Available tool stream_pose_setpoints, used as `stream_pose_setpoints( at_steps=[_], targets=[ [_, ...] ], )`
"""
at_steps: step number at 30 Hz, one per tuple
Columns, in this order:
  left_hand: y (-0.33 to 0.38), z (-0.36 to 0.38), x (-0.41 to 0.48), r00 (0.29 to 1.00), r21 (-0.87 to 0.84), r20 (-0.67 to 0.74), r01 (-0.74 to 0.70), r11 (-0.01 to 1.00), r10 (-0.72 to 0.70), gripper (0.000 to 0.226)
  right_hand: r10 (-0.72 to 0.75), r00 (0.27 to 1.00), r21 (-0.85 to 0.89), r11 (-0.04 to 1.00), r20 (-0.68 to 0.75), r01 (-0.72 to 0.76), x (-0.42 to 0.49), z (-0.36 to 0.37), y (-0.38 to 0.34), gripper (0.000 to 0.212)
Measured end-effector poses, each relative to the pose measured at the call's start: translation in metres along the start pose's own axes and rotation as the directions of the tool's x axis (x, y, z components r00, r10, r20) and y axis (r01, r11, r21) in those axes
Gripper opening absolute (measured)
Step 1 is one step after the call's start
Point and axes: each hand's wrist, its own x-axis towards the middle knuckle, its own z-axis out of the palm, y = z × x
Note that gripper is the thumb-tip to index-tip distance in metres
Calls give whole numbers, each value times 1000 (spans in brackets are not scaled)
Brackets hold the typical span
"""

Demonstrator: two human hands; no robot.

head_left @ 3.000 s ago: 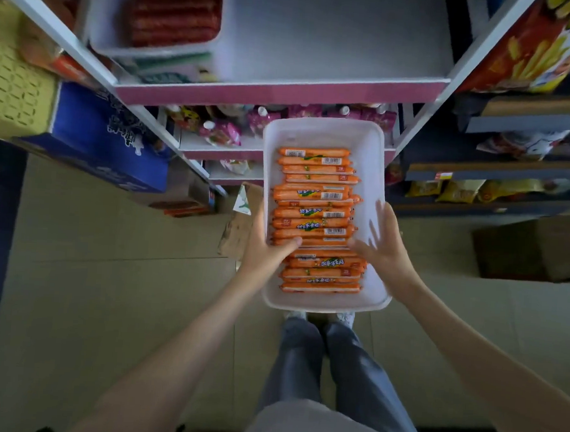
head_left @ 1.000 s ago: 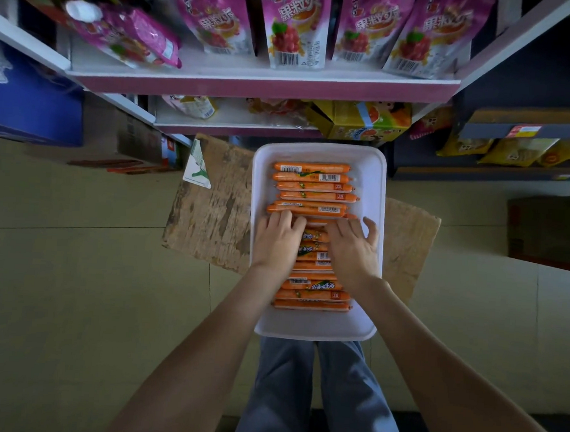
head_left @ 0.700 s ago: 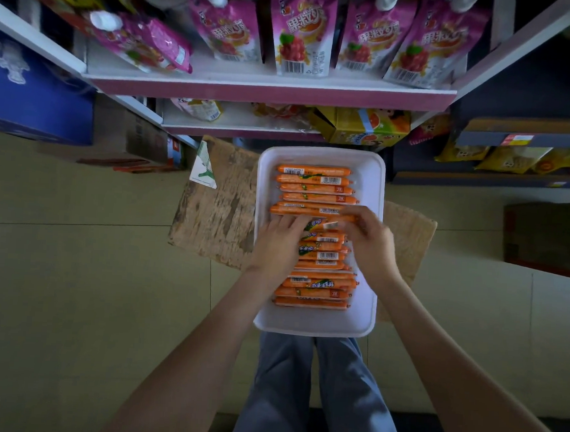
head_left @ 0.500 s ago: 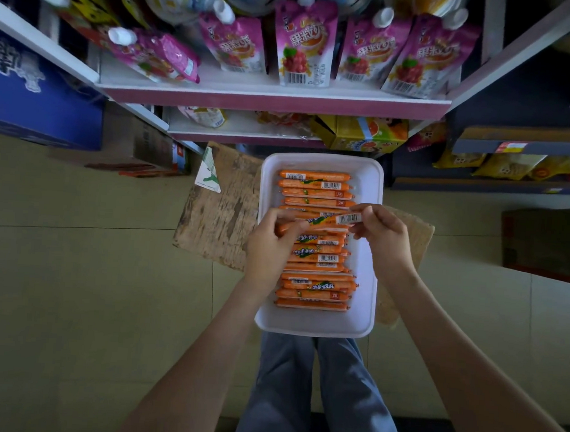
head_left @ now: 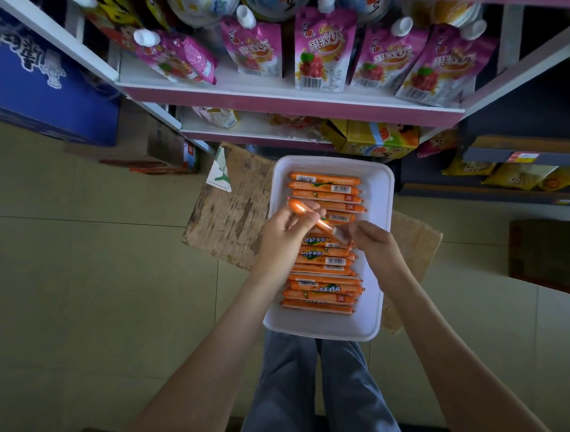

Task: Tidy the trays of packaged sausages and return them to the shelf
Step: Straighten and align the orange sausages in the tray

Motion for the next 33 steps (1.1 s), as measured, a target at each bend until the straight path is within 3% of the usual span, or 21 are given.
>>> stream_pose_setpoints(
  at_steps=[3,5,9,12,14,17,20,22,24,28,33],
  targets=[
    [0,-1,3,996,434,-11,-76,898,89,12,-196,980,-130,972,18,197,-2,1,-18,22],
    [-2,3,4,975,557,43,-204,805,217,19,-306,951,-103,946,36,308,-5,6,-31,24],
    [-8,10,8,912,658,139,-376,653,385,30,-366,930,-47,929,41,367,-10,20,-45,6],
    [-10,10,7,885,698,158,-413,585,437,42,-400,914,128,912,62,390,-11,17,-44,6],
    [-10,12,7,869,709,175,-437,553,463,37,-412,907,249,890,83,382,-12,13,-42,9],
    [-6,17,6,875,707,193,-438,555,444,30,-417,907,297,875,59,383,-10,9,-36,12],
    [1,26,2,945,591,110,-311,744,308,29,-365,930,300,893,47,335,-7,5,-28,11],
    [3,28,5,985,366,-62,-129,922,162,29,-336,934,132,938,122,321,-7,2,-21,25],
    [4,27,14,979,74,-203,13,997,3,36,-286,927,-36,952,244,303,-12,1,-16,37],
    [5,25,26,957,-255,-178,180,950,-229,33,-276,915,-44,953,293,301,-22,1,-13,55],
    [13,22,29,915,-466,-2,357,810,-404,31,-539,819,-185,800,197,571,-22,7,-4,46]
  ],
)
